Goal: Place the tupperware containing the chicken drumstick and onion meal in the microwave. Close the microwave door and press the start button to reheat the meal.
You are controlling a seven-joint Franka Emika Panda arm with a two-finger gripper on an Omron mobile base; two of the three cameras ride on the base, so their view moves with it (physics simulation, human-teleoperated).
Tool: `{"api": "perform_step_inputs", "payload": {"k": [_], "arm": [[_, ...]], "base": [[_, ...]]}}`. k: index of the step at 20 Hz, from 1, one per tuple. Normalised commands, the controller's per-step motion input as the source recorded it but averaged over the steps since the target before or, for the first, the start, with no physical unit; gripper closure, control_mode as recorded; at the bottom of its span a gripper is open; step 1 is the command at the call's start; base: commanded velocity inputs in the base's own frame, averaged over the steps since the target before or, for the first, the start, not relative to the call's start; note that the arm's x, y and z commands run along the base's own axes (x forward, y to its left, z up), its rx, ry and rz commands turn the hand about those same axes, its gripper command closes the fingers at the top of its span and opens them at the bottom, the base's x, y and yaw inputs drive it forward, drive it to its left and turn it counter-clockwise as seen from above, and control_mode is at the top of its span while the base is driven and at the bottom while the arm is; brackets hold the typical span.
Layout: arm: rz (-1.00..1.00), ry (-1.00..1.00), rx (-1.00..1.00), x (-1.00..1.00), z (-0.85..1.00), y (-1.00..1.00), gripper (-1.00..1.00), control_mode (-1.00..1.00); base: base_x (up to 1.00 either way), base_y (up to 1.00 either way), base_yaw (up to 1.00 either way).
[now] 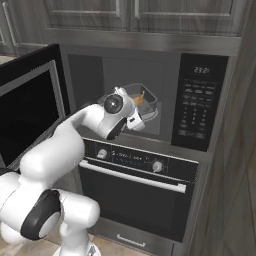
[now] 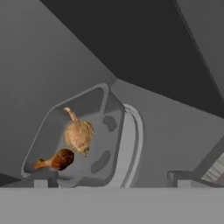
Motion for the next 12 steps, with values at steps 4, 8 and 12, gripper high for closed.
{"api": "perform_step_inputs", "payload": {"k": [4, 8, 12], "arm": [[0.03, -0.05, -0.08, -0.93, 0.75, 0.14, -1.0, -1.0], [0.09, 0.0, -0.17, -1.0, 0.55, 0.23, -1.0, -1.0], [0.14, 0.04, -0.27, -1.0, 0.49, 0.26, -1.0, -1.0]], "base": [[0.0, 0.0, 0.0], [0.0, 0.0, 0.0], [0.0, 0.0, 0.0]]}}
